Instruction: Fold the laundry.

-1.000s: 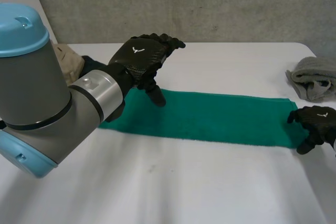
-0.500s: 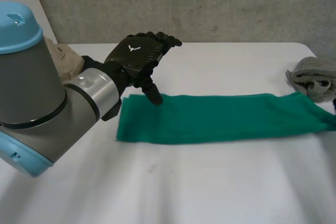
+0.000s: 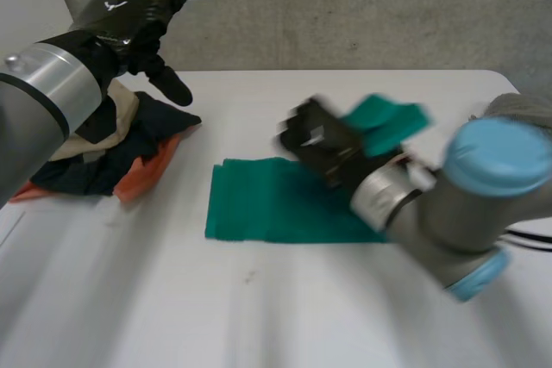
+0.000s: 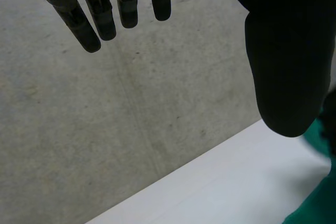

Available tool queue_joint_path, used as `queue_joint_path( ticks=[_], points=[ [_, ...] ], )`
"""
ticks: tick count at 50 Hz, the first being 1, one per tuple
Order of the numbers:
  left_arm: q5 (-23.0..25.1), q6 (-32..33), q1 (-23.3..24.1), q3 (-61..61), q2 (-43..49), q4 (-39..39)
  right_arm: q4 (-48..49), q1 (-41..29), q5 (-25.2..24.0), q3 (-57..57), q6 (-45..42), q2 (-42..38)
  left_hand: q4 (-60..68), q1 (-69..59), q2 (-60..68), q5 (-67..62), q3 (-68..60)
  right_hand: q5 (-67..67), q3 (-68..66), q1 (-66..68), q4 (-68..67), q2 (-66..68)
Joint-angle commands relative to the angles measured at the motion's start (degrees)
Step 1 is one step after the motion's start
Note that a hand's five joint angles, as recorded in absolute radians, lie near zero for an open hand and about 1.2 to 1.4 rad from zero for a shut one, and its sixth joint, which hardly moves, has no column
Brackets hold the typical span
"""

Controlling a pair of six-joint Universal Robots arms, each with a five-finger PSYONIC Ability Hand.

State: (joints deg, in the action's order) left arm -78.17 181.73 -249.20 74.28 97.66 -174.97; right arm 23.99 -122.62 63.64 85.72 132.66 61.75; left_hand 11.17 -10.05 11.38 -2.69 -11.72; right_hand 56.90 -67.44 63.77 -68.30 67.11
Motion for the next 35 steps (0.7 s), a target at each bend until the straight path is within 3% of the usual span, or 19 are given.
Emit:
queue_joint_path(
  ticks=[1, 4, 6, 7, 10, 12, 17, 18, 23, 28, 32, 35],
  points=[
    [0.1, 0.3, -1.3, 1.1, 1.0, 0.1, 2.3, -10.9, -3.0, -7.4, -5.0, -13.4, -1.2, 0.1, -1.4, 2.7, 1.7, 13.1, -12.6, 16.2, -11.7, 12.9],
    [0.1, 0.3, -1.1, 1.4, 2.5, 0.0, -0.5, -12.7, -0.7, -10.9, -7.7, -16.7, -1.2, 0.1, -1.4, 2.7, 1.7, 9.4, -8.9, 12.5, -8.0, 9.2],
    [-0.1, 0.4, -0.9, 1.4, 3.5, 0.0, -1.8, -12.7, 1.3, -12.6, -9.0, -17.4, -1.2, 0.1, -1.4, 2.7, 1.7, -26.2, 26.8, -23.1, 27.6, -26.5],
    [-0.1, 0.5, -0.7, 1.0, 4.4, 0.0, -3.1, -12.4, 4.4, -14.2, -9.3, -17.1, -1.2, 0.1, -1.4, 2.7, 1.7, -56.9, 57.4, -53.8, 58.3, -57.1],
    [-0.6, 0.6, -0.7, 0.3, 5.7, 0.0, -6.0, -10.7, 9.6, -15.3, -8.3, -15.4, -1.2, 0.1, -1.4, 2.7, 1.7, -56.9, 57.4, -53.8, 58.3, -57.1],
    [-1.0, 0.6, -0.6, -0.9, 6.6, 0.0, -10.7, -8.9, 12.8, -14.8, -3.2, -12.5, -1.2, 0.1, -1.4, 2.7, 1.7, -56.9, 57.4, -53.8, 58.3, -57.1],
    [-1.7, 0.6, 0.4, -3.2, 7.5, 0.1, -17.8, -3.8, 13.3, -10.9, 15.8, -6.0, -1.2, 0.1, -1.4, 2.7, 1.7, -56.9, 57.4, -53.8, 58.3, -57.1],
    [-1.7, 0.6, 1.2, -3.7, 8.1, 0.0, -19.2, -1.5, 13.2, -9.2, 22.2, -4.0, -1.2, 0.1, -1.4, 2.7, 1.7, -56.9, 57.4, -53.8, 58.3, -57.1],
    [-2.0, 0.9, 6.8, -5.5, 12.0, 0.0, -21.4, 4.0, 13.9, -3.8, 36.3, -2.1, -1.2, 0.1, -1.4, 2.7, 1.7, -56.9, 57.4, -53.8, 58.3, -57.1],
    [-3.3, 3.4, 12.2, -7.7, 18.8, 0.2, -21.4, 6.3, 15.9, 0.3, 35.8, -2.9, -1.2, 0.1, -1.4, 2.7, 1.7, -56.9, 57.4, -53.8, 58.3, -57.1],
    [-7.0, 7.1, 14.3, -11.4, 24.7, 0.3, -20.7, 7.2, 17.7, 2.1, 31.5, -3.7, -1.2, 0.1, -1.4, 2.7, 1.7, -56.9, 57.4, -53.8, 58.3, -57.1],
    [-12.4, 8.9, 14.3, -14.9, 28.6, 1.2, -19.2, 7.3, 19.1, 3.2, 30.1, -3.9, -1.2, 0.1, -1.4, 2.7, 1.7, -56.9, 57.4, -53.8, 58.3, -57.1]
  ],
)
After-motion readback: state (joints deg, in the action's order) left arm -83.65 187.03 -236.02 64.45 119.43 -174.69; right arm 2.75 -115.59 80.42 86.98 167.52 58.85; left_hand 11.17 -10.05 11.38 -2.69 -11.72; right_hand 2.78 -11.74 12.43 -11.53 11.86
